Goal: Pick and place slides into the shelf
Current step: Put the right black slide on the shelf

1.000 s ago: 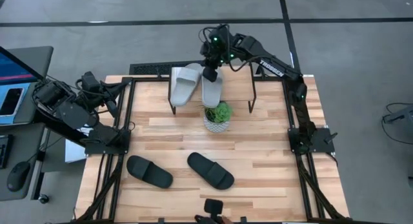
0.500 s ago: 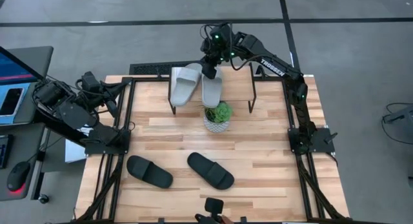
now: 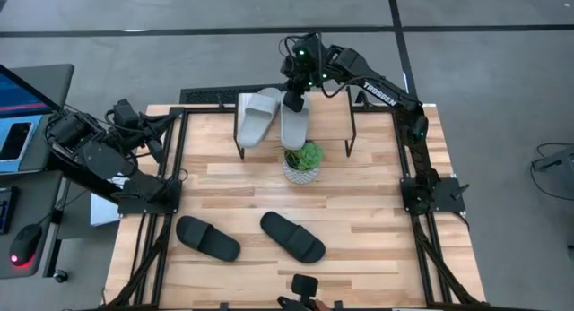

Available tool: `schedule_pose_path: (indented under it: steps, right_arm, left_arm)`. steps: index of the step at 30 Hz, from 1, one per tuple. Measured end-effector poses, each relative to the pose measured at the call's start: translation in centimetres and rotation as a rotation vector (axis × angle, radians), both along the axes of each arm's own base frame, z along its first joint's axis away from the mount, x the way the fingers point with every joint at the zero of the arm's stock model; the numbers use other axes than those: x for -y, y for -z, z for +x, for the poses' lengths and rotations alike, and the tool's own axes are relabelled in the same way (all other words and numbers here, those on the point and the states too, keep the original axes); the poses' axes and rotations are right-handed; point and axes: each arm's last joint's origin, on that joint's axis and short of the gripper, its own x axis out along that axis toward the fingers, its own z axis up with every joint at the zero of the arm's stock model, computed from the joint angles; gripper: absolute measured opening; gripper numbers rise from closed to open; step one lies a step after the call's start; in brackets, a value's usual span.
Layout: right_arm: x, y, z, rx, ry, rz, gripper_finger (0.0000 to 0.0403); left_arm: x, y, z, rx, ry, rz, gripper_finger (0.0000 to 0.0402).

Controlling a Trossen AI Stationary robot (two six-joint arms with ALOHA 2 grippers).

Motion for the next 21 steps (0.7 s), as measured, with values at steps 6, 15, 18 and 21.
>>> schedule_pose_path:
  steps: [6,15,18,21]
  right_arm:
    - [-0.2,-0.1,-1.8,-0.127,0.032,0.006,0.0000]
    - [-2.1,-0.3,-4.0,-0.302,-0.003,0.082,0.0000]
    - [-3.2,-0.7,-4.3,-0.321,-0.025,0.090,0.0000]
    - [-4.8,-1.6,-4.7,-0.329,-0.054,0.089,0.0000]
  left_arm:
    - [0.0,0.0,0.0,-0.006,0.000,0.004,0.0000]
    - [0.0,0.1,0.0,-0.013,0.005,0.003,0.0000]
    - [0.0,0.1,0.0,-0.026,0.022,-0.013,0.0000]
    - [0.2,0.3,0.0,-0.067,0.075,-0.059,0.0000]
